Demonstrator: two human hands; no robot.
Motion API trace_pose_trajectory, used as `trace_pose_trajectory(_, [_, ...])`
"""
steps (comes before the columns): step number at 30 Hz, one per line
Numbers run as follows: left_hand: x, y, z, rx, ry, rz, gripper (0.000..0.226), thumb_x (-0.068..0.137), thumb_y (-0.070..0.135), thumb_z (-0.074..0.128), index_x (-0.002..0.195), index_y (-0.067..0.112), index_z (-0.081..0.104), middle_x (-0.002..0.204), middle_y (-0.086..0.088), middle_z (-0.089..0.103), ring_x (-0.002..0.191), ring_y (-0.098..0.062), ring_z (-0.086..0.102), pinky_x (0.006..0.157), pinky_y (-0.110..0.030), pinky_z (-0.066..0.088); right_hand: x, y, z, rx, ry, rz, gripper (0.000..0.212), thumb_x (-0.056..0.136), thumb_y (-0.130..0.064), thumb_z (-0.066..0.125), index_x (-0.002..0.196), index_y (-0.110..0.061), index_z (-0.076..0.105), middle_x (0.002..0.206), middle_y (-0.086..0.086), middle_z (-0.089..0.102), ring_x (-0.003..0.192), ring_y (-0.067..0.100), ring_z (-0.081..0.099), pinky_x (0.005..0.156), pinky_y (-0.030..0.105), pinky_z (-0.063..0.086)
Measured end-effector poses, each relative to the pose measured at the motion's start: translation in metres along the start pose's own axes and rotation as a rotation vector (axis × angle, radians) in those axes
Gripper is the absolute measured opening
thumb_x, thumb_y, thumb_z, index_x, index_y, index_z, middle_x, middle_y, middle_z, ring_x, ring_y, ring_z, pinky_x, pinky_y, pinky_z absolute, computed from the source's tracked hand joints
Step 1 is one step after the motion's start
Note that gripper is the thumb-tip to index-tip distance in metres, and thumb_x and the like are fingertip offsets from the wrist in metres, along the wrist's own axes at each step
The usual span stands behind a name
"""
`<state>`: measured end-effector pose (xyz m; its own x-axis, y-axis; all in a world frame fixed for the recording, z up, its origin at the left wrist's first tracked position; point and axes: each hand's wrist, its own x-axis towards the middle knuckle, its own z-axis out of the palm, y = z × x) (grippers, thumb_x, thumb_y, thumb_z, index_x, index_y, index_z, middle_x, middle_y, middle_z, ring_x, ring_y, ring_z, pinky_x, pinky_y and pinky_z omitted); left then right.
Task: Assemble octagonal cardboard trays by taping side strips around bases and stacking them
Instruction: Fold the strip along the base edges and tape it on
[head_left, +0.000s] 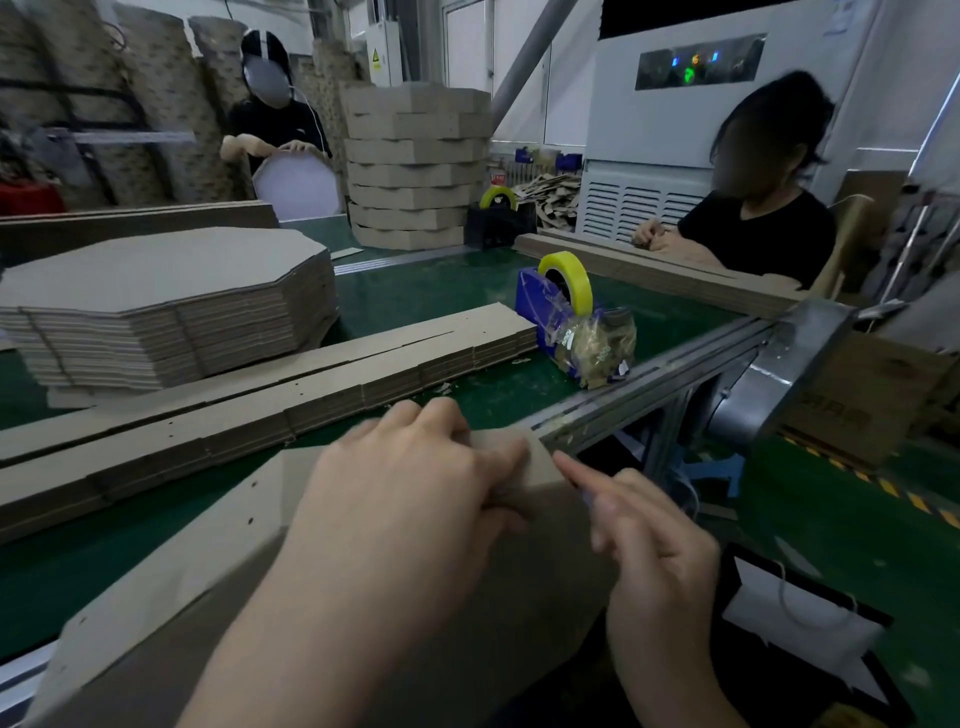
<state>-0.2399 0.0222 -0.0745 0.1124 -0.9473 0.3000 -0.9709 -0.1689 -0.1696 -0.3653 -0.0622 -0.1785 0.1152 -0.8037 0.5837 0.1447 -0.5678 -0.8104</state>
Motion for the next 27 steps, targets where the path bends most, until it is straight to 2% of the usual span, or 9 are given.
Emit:
trace_pose_trajectory(1, [-0.002, 0.005, -0.004, -0.008, 0.024, -0.004, 0.053, 0.087, 0.07, 0.034, 0.136, 0.053, 0.025, 0.129, 0.013, 0.039, 0.119, -0.015, 0.04, 0.07, -0.03, 0.027, 0.006, 0.0, -0.006, -0.019, 0.023, 0.012, 0.031, 0.085, -0.033, 0.047, 0.092, -0.027, 0.077, 0.067, -0.01, 0.052, 0.064, 0.002, 0.051, 0.06, 0.012, 0.038])
trace_pose_trajectory(3, [-0.007, 0.01, -0.017, -0.063, 0.053, -0.001, 0.042, 0.082, 0.066, 0.049, 0.123, 0.054, 0.052, 0.115, 0.008, 0.054, 0.103, -0.02, 0.055, 0.061, -0.028, 0.024, 0.021, 0.004, -0.021, -0.08, 0.012, 0.1, 0.027, 0.086, -0.032, 0.049, 0.088, -0.031, 0.076, 0.082, -0.011, 0.057, 0.083, 0.004, 0.056, 0.075, 0.011, 0.04])
trace_pose_trajectory(6, [-0.02, 0.006, -0.021, -0.211, 0.148, -0.013, 0.04, 0.076, 0.06, 0.045, 0.102, 0.046, 0.072, 0.09, 0.004, 0.066, 0.072, -0.023, 0.065, 0.051, -0.026, 0.031, 0.043, 0.012, -0.044, -0.173, -0.133, 0.239, 0.025, 0.092, -0.025, 0.053, 0.085, -0.032, 0.076, 0.102, -0.01, 0.062, 0.106, 0.008, 0.055, 0.098, 0.029, 0.04])
trace_pose_trajectory(9, [-0.03, -0.001, -0.012, -0.325, 0.212, -0.056, 0.043, 0.077, 0.063, 0.043, 0.108, 0.049, 0.068, 0.1, 0.01, 0.065, 0.08, -0.018, 0.065, 0.049, -0.032, 0.049, 0.057, 0.008, -0.054, -0.107, -0.203, 0.297, 0.023, 0.085, -0.036, 0.053, 0.087, -0.03, 0.075, 0.097, -0.007, 0.069, 0.096, 0.009, 0.063, 0.083, 0.031, 0.045])
trace_pose_trajectory(13, [-0.033, -0.02, 0.008, -0.572, 0.303, -0.134, 0.046, 0.073, 0.067, 0.049, 0.116, 0.056, 0.06, 0.107, 0.018, 0.06, 0.096, -0.014, 0.062, 0.069, -0.045, 0.053, 0.064, 0.006, -0.041, -0.035, -0.185, 0.273, 0.025, 0.08, -0.038, 0.055, 0.085, -0.022, 0.073, 0.088, -0.003, 0.071, 0.082, 0.002, 0.063, 0.068, 0.011, 0.045])
trace_pose_trajectory(16, [-0.031, -0.033, 0.017, -0.601, 0.259, -0.097, 0.049, 0.073, 0.065, 0.051, 0.12, 0.052, 0.059, 0.111, 0.021, 0.059, 0.102, -0.007, 0.059, 0.078, -0.039, 0.052, 0.061, 0.01, -0.025, -0.081, -0.143, 0.189, 0.018, 0.078, -0.031, 0.059, 0.087, -0.02, 0.071, 0.089, -0.008, 0.068, 0.084, -0.005, 0.06, 0.071, 0.005, 0.041])
trace_pose_trajectory(19, [-0.025, -0.033, 0.018, -0.568, 0.157, -0.046, 0.047, 0.074, 0.069, 0.046, 0.116, 0.055, 0.061, 0.106, 0.023, 0.056, 0.095, 0.0, 0.057, 0.075, -0.026, 0.05, 0.052, 0.013, -0.006, -0.088, -0.202, 0.154, 0.014, 0.078, -0.027, 0.063, 0.087, -0.019, 0.069, 0.089, -0.013, 0.064, 0.088, 0.0, 0.061, 0.073, 0.008, 0.042])
trace_pose_trajectory(23, [-0.011, -0.022, 0.015, -0.239, 0.101, 0.01, 0.045, 0.078, 0.064, 0.038, 0.104, 0.047, 0.07, 0.09, 0.008, 0.062, 0.078, -0.018, 0.063, 0.057, -0.032, 0.05, 0.048, 0.009, 0.01, -0.055, -0.224, 0.093, 0.016, 0.077, -0.024, 0.066, 0.089, -0.015, 0.07, 0.093, -0.01, 0.064, 0.094, 0.005, 0.062, 0.08, 0.013, 0.045])
trace_pose_trajectory(27, [-0.007, -0.023, 0.018, -0.22, 0.127, 0.019, 0.045, 0.079, 0.062, 0.039, 0.107, 0.045, 0.07, 0.091, 0.007, 0.063, 0.077, -0.019, 0.063, 0.058, -0.029, 0.045, 0.051, 0.005, 0.009, 0.069, -0.258, 0.155, 0.02, 0.076, -0.025, 0.068, 0.094, -0.017, 0.073, 0.098, -0.006, 0.067, 0.1, 0.006, 0.063, 0.085, 0.018, 0.048])
